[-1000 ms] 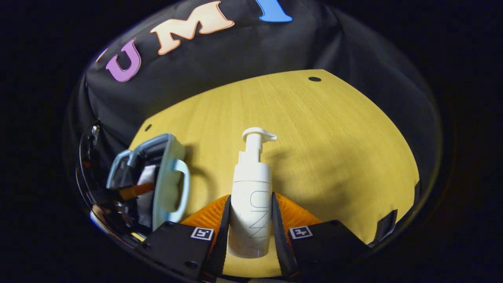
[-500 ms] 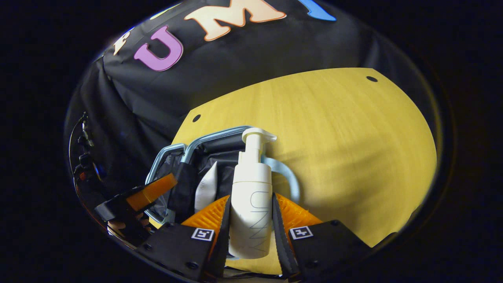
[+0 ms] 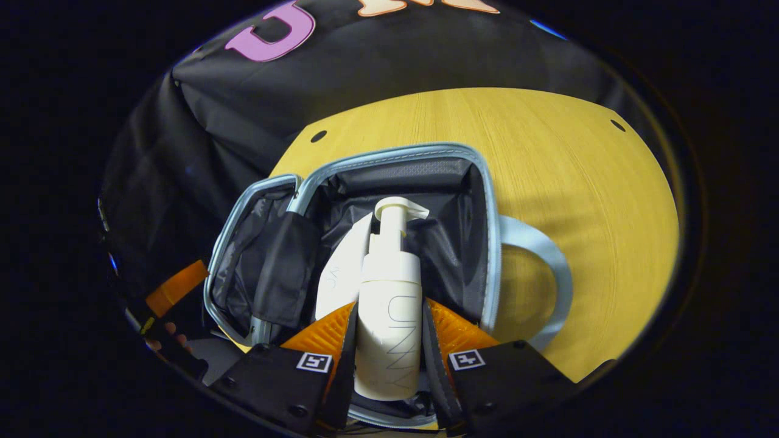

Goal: First open the suitcase, pack the skin care products into it, and then close the suitcase.

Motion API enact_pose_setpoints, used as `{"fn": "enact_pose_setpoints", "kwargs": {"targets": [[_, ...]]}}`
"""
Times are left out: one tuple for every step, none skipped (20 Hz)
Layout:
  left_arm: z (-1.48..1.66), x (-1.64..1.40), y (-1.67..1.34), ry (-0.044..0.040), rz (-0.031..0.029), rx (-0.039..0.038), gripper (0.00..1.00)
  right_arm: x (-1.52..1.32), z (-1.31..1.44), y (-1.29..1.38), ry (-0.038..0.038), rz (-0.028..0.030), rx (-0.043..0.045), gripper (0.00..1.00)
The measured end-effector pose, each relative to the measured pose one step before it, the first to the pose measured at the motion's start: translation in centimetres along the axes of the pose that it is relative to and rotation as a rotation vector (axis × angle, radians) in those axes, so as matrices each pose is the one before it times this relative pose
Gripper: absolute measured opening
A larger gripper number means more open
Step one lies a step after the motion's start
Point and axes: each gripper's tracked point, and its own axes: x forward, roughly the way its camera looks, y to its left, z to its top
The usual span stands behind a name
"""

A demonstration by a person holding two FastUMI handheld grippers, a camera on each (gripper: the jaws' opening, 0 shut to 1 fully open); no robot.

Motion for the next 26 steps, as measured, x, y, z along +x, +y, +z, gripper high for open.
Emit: {"fn": "enact_pose_setpoints", "kwargs": {"targets": [[-0.012,-0.088,0.931,0.00292,0.0162,-0.01073,0.81,0.505,-0.261,-0.149,0.0082,-0.0207,-0.00932,0.54],[0.053,0.186,0.704,0.00103,0.0101,-0.00908,0.81,0.238,-0.527,-0.085,0.01345,-0.01905,-0.01172,0.55],[-0.113,0.108,0.86,0.00112,0.01139,-0.00803,0.81,0.219,-0.225,-0.224,0.00971,-0.02487,-0.00984,0.57],[0.132,0.399,0.639,0.00101,0.00915,-0.0015,0.81,0.374,0.041,-0.147,0.00008,-0.0135,-0.00456,0.58],[-0.011,0.26,0.688,0.00044,0.00868,0.00289,0.81,-0.157,0.093,0.225,-0.00472,-0.00026,0.00393,0.58],[0.182,0.318,0.628,-0.00009,0.00676,0.00544,0.81,-0.25,0.324,0.261,-0.00944,0.00726,0.00013,0.61],[0.186,0.107,0.588,-0.00121,0.00849,0.00548,0.81,-0.136,0.537,-0.031,-0.01593,-0.00229,-0.004,0.61],[0.286,0.314,0.684,-0.00122,0.00889,0.01278,0.81,-0.331,0.539,0.206,-0.01556,0.00783,-0.00691,0.68],[0.43,0.258,0.737,-0.00304,0.01225,0.01343,0.81,-0.341,0.582,0.048,-0.02371,0.00051,-0.01144,0.75],[0.607,0.449,0.685,-0.0051,0.01033,0.01,0.81,-0.607,0.809,0.119,-0.02865,0.01147,-0.00809,0.8],[0.641,0.405,0.715,-0.00662,0.00755,0.00679,0.8,-0.773,0.727,-0.011,-0.02818,0.01115,-0.00012,0.83],[0.57,0.399,0.579,-0.00211,0.00696,0.00477,0.8,-0.512,0.686,0.039,-0.02502,0.00945,0.00269,0.87],[0.465,0.446,0.52,-0.00429,0.00631,-0.00222,0.8,-0.531,0.643,-0.215,-0.02739,0.0033,0.00332,0.87],[0.499,0.56,0.37,-0.00075,0.00145,-0.00577,0.8,-0.527,0.599,-0.382,-0.02598,-0.0011,0.00136,0.94],[0.176,0.578,0.507,0.00541,0.00251,-0.00153,0.8,-0.471,0.457,-0.403,-0.02282,-0.00531,0.00033,1.0],[0.232,0.705,0.419,0.00468,0.00288,0.00546,0.8,-0.427,0.467,-0.491,-0.01929,-0.00523,-0.00038,0.99],[0.072,0.807,0.261,0.00983,0.00026,0.01134,0.8,-0.563,0.565,-0.446,-0.01915,-0.00434,0.00291,0.99],[0.06,0.822,0.135,0.01306,-0.00247,0.01341,0.8,-0.508,0.536,-0.589,-0.0208,-0.00844,0.00199,0.99],[-0.145,0.718,-0.019,0.01661,-0.01136,0.01373,0.8,-0.465,0.532,-0.626,-0.02289,-0.01128,0.00011,0.99],[0.021,0.789,0.06,0.01069,-0.00718,0.00601,0.8,-0.424,0.402,-0.613,-0.01404,-0.01374,0.00115,0.99],[-0.094,0.819,0.017,0.01607,-0.01045,-0.00413,0.8,-0.709,0.373,-0.818,-0.00639,-0.00966,0.00286,0.99],[-0.03,0.773,0.087,0.01524,-0.00679,-0.0132,0.8,-0.602,0.288,-0.517,-0.00632,-0.01064,0.00264,0.99],[-0.13,0.641,0.178,0.01586,-0.00064,-0.0132,0.8,-0.36,0.206,-0.667,-0.00965,-0.01437,-0.00017,0.99],[-0.016,0.717,0.404,0.01209,0.00221,-0.00595,0.79,-0.307,0.238,-0.731,-0.00907,-0.01464,-0.00111,0.96],[-0.191,0.558,0.624,0.00814,0.00951,-0.00645,0.78,-0.252,0.091,-0.637,-0.00606,-0.01558,0.00142,0.96],[-0.003,0.46,0.26,0.01144,-0.00953,-0.00928,0.75,-0.163,0.236,-0.55,-0.00536,-0.0122,0.00396,0.96]]}}
